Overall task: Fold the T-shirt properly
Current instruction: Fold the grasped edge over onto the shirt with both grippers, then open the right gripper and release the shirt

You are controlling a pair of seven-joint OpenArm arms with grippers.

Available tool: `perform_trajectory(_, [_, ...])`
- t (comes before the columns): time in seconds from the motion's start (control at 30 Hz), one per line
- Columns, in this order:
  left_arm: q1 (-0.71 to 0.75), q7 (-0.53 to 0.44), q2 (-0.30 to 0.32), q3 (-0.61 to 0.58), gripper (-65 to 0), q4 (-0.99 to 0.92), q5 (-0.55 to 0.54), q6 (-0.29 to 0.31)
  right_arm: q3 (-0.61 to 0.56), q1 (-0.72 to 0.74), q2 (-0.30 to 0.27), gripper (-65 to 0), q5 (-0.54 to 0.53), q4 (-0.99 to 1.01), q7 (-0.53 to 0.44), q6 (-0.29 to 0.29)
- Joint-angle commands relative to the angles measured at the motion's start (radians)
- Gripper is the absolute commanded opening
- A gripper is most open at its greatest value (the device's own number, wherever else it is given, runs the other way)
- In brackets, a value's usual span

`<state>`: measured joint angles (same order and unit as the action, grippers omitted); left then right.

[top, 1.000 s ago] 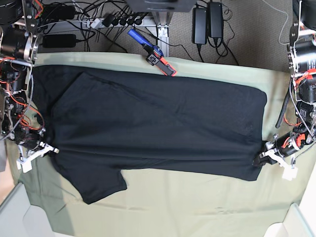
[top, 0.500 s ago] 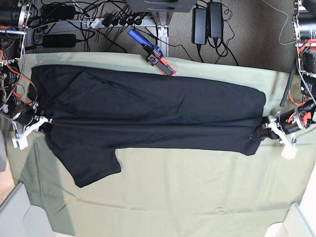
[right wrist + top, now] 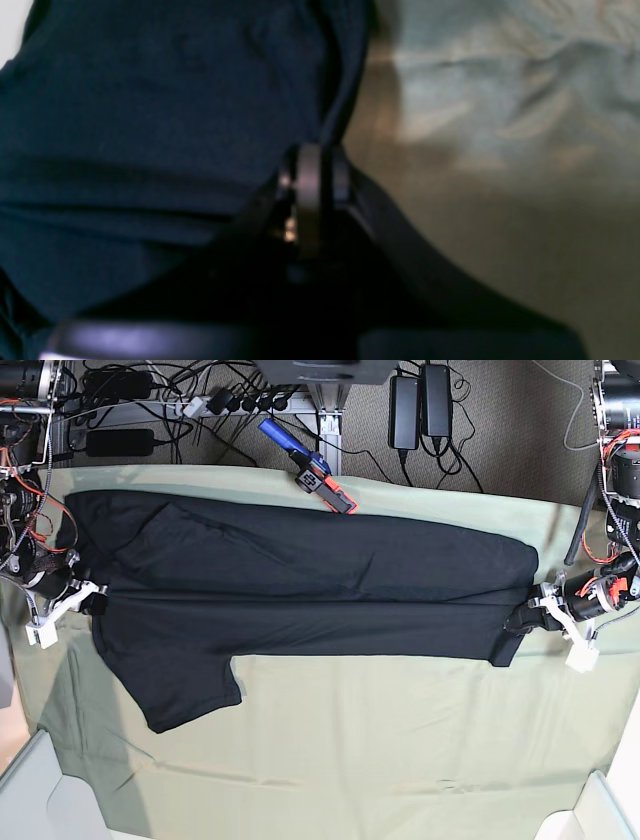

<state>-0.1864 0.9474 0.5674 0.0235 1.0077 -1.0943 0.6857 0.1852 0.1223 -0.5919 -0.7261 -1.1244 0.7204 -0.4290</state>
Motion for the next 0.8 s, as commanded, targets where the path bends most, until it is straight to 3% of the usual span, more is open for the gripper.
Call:
perform_trajectory(0.0, [-0.018,-0.001,0.023,0.008,-65.0,0.014,-0.009,0.012,0.007,-0.005,-0.026,-65.0,0.023,-0.007,0.024,-0.061])
perform_trajectory(0.13, [-0.002,-0.001,0.023,0.008,-65.0,0.014,-0.019,0.012,0.007,-0.029,-0.026,-65.0,0.023,-0.007,0.020,-0.060])
perform_trajectory(0.27, [0.007,0.000,0.023,0.008,-52.4,0.014,-0.024,0.012,0.007,-0.031,-0.026,-65.0,0.023,-0.007,0.016,-0.058])
perform_trajectory(0.53, [0.007,0.031,0.023,0.009,-50.2,0.014,-0.031,0.012,0.007,-0.032,-0.026,-65.0,0.031,-0.007,0.013,-0.058])
perform_trajectory(0.7, [0.010,0.026,0.023,0.009,-32.1,0.014,-0.032,0.012,0.007,-0.032,-0.026,-65.0,0.031,-0.007,0.011,-0.058])
perform_trajectory(0.73, [0.010,0.022,0.023,0.009,-30.3,0.014,-0.032,0.012,0.007,-0.031,-0.026,-55.4,0.031,-0.007,0.003,-0.058])
perform_trajectory(0.77, [0.010,0.022,0.023,0.009,-30.1,0.014,-0.031,0.012,0.007,-0.031,-0.026,-40.8,0.034,-0.007,-0.006,-0.058])
